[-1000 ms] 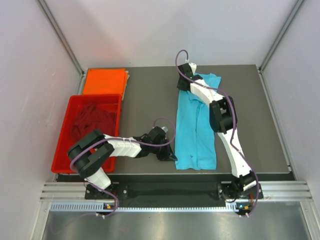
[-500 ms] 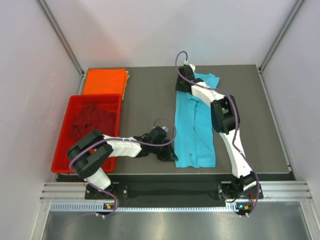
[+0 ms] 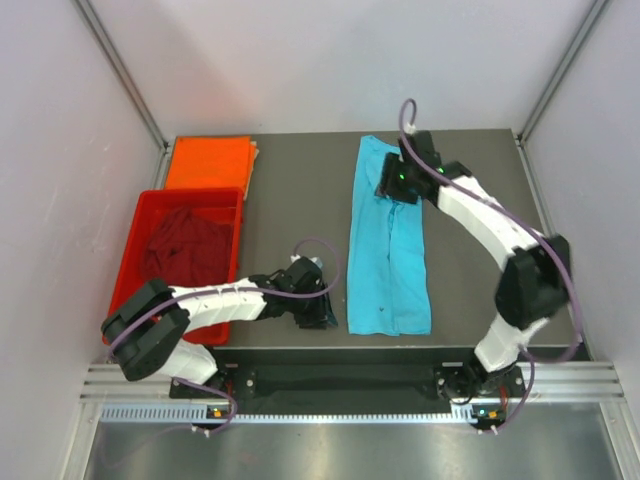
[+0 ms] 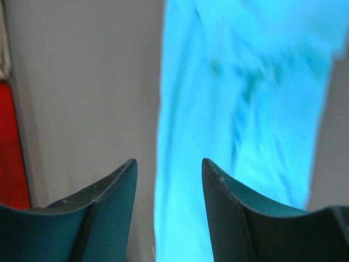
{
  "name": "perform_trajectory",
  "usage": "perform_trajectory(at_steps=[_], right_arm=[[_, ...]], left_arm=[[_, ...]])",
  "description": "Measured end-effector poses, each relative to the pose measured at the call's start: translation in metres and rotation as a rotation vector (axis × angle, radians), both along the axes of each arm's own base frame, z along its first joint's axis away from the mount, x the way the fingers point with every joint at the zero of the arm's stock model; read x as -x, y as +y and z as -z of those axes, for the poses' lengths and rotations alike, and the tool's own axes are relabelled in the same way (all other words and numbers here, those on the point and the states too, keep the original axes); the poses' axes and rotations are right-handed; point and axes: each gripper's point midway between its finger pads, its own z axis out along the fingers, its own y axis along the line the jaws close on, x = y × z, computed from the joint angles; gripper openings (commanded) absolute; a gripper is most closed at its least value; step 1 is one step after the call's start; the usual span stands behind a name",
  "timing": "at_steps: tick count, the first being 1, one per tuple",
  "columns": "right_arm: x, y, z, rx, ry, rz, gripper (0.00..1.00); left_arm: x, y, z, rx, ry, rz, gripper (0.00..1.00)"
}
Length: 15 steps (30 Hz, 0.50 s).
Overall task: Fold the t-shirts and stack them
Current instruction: Fold the tshirt
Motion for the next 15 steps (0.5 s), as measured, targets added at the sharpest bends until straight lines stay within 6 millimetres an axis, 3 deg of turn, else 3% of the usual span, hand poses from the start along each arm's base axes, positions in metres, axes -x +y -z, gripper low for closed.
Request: perform_trajectory(at_steps=[2, 4, 8, 12, 15], right_arm=[[0.041, -0.019, -0.002, -0.007, 0.032, 0.028, 0.51], [0.087, -0.039, 0.012, -0.003, 0.095, 0.063, 0.5], [0.171, -0.075, 0.063, 0.026, 0.269, 0.13, 0.49], [0.234, -0.101, 0.092, 0.027, 0.369, 0.197, 0.48], [0.259, -0.11, 0.098, -0.001, 0.374, 0.228, 0.48]], left_arm=[[0.004, 0.004, 0.001, 0.0, 0.004, 0.007, 0.43], [0.009, 0.005, 0.001, 0.017, 0.011, 0.02, 0.43], [0.02, 0.003, 0.001, 0.073, 0.038, 0.04, 0.43], [0.024, -0.002, 0.0, 0.122, 0.056, 0.035, 0.45], [0.024, -0.006, -0.002, 0.15, 0.063, 0.023, 0.46]])
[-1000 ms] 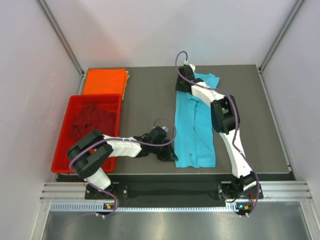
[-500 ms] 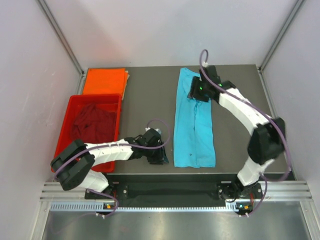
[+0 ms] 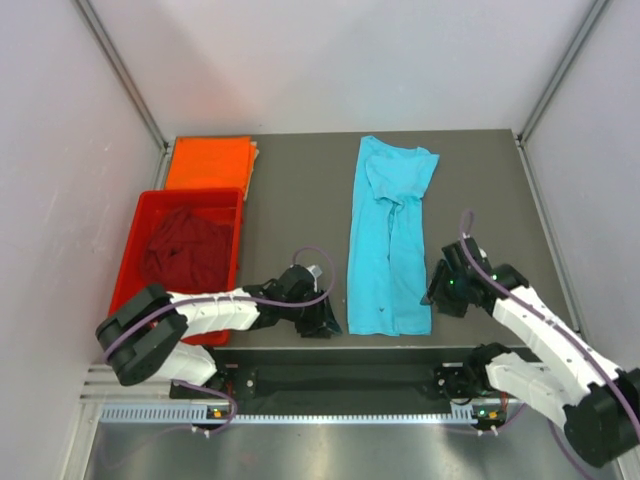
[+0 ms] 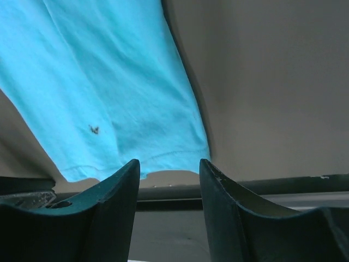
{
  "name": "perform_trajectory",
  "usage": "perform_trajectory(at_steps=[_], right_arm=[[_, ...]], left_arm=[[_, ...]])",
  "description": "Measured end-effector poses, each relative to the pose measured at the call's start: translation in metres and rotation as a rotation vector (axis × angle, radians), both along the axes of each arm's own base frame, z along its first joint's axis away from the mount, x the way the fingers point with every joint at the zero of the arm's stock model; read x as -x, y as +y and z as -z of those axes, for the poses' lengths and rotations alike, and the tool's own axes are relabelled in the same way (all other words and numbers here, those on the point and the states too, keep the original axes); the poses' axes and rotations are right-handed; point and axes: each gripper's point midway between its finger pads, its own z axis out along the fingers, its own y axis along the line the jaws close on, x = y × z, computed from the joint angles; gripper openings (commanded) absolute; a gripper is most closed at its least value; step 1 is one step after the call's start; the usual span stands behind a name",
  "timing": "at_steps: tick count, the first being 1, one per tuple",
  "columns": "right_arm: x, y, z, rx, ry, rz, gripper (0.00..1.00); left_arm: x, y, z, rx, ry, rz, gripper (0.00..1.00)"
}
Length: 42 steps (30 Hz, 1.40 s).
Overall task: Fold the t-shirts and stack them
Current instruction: Fold the tshirt
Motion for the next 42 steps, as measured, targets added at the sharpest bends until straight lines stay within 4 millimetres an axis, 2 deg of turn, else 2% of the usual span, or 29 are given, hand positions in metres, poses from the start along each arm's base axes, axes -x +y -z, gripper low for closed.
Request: perform_trajectory(at_steps=[9, 18, 25, 26, 30, 33, 38, 40, 42], right_arm=[[0.026, -0.002, 0.03, -0.034, 0.066, 0.02, 0.45], [0.029, -0.001, 0.046, -0.034, 0.083, 0.012, 0.39], [0.036, -0.004, 0.055, -0.025, 0.104, 0.003, 0.38], [0.037, -0.004, 0.057, -0.024, 0.105, 0.0, 0.36], [0.04, -0.005, 0.062, -0.019, 0.112, -0.013, 0.0], [0.04, -0.006, 0.062, -0.016, 0.113, -0.014, 0.0], [0.04, -0.006, 0.06, -0.018, 0.098, -0.022, 0.0], [0.04, -0.007, 0.06, -0.016, 0.095, -0.027, 0.0], [0.04, -0.007, 0.06, -0.015, 0.094, -0.028, 0.0]], left_arm=[[-0.007, -0.019, -0.001, 0.039, 0.025, -0.013, 0.48], [-0.02, -0.036, -0.001, 0.004, -0.009, -0.009, 0.47], [-0.023, -0.043, 0.002, -0.045, -0.022, 0.003, 0.39], [-0.024, -0.044, 0.003, -0.049, -0.024, 0.004, 0.37], [-0.026, -0.046, 0.007, -0.085, -0.025, 0.015, 0.19], [-0.027, -0.041, 0.01, -0.123, -0.03, 0.008, 0.15], [-0.029, -0.025, 0.01, -0.194, -0.052, -0.022, 0.19], [-0.028, -0.02, 0.009, -0.211, -0.052, -0.028, 0.3], [-0.028, -0.018, 0.008, -0.217, -0.058, -0.028, 0.35]])
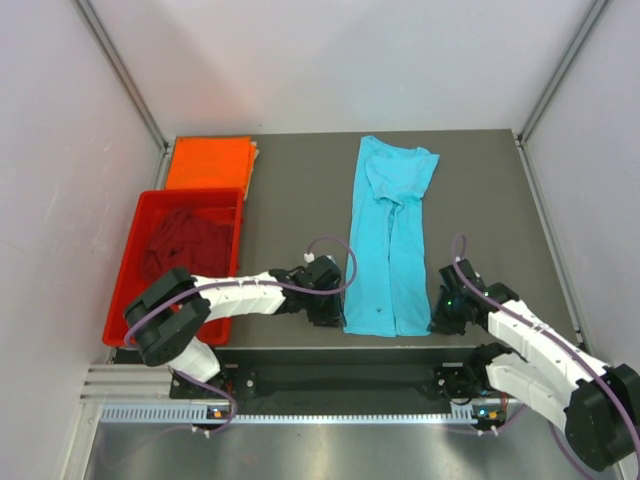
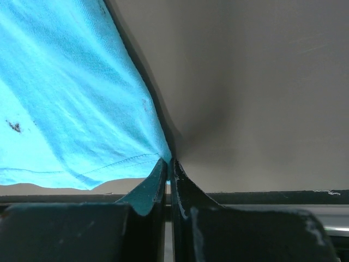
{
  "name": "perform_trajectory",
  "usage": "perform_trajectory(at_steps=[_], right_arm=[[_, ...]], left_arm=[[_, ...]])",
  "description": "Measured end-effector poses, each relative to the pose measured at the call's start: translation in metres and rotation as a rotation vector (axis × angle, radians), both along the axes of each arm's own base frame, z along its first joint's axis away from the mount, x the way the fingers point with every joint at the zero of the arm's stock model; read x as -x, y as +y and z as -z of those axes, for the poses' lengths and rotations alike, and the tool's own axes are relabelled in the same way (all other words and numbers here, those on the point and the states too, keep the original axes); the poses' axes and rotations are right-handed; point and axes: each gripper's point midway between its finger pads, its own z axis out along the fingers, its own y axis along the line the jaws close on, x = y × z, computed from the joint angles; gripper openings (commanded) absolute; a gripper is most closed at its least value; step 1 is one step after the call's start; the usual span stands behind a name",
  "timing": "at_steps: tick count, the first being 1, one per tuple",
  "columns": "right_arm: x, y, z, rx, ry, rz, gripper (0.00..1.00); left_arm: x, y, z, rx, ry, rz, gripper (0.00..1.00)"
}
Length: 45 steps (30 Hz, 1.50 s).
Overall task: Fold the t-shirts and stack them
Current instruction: Fold the tshirt
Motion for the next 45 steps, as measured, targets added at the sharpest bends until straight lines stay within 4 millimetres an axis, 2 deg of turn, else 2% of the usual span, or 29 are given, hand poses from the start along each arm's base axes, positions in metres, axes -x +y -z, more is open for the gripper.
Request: perform_trajectory(at_steps=[5, 11, 14, 15, 16, 18, 31, 32, 33, 34, 37, 45], right_arm=[[0.0, 0.001, 0.0, -0.005, -0.001, -0.009, 0.0], [0.002, 0.001, 0.0, -0.016, -0.012, -0.01, 0.0], [0.001, 0.002, -0.001, -0.022, -0.021, -0.012, 0.0], [0.001, 0.002, -0.001, -0.023, -0.021, -0.012, 0.0], [0.002, 0.002, -0.001, -0.024, -0.02, -0.012, 0.0], [0.003, 0.002, 0.0, -0.023, -0.017, -0.012, 0.0], [0.006, 0.005, -0.003, -0.048, -0.018, -0.023, 0.0], [0.006, 0.005, -0.003, -0.048, -0.017, -0.024, 0.0], [0.007, 0.006, -0.003, -0.048, -0.015, -0.026, 0.0], [0.008, 0.006, -0.003, -0.049, -0.012, -0.03, 0.0], [0.009, 0.007, -0.004, -0.058, -0.01, -0.036, 0.0], [0.023, 0.015, 0.005, -0.145, -0.014, -0.002, 0.0]], left_arm=[[0.002, 0.001, -0.002, -0.004, -0.005, 0.01, 0.38], [0.007, -0.002, -0.001, -0.001, 0.0, 0.029, 0.34], [0.009, -0.009, -0.001, 0.007, 0.007, 0.046, 0.26], [0.01, -0.011, 0.0, 0.006, 0.009, 0.053, 0.13], [0.011, -0.013, 0.001, 0.005, 0.013, 0.054, 0.06], [0.012, -0.014, 0.003, -0.003, 0.016, 0.062, 0.0], [0.019, 0.007, 0.004, -0.064, 0.016, 0.041, 0.0], [0.019, 0.007, 0.004, -0.063, 0.017, 0.041, 0.02], [0.019, 0.006, 0.004, -0.061, 0.02, 0.042, 0.12], [0.019, 0.006, 0.004, -0.059, 0.021, 0.045, 0.17], [0.021, 0.005, 0.003, -0.054, 0.029, 0.05, 0.26], [0.024, 0.004, 0.001, -0.041, 0.04, 0.058, 0.31]])
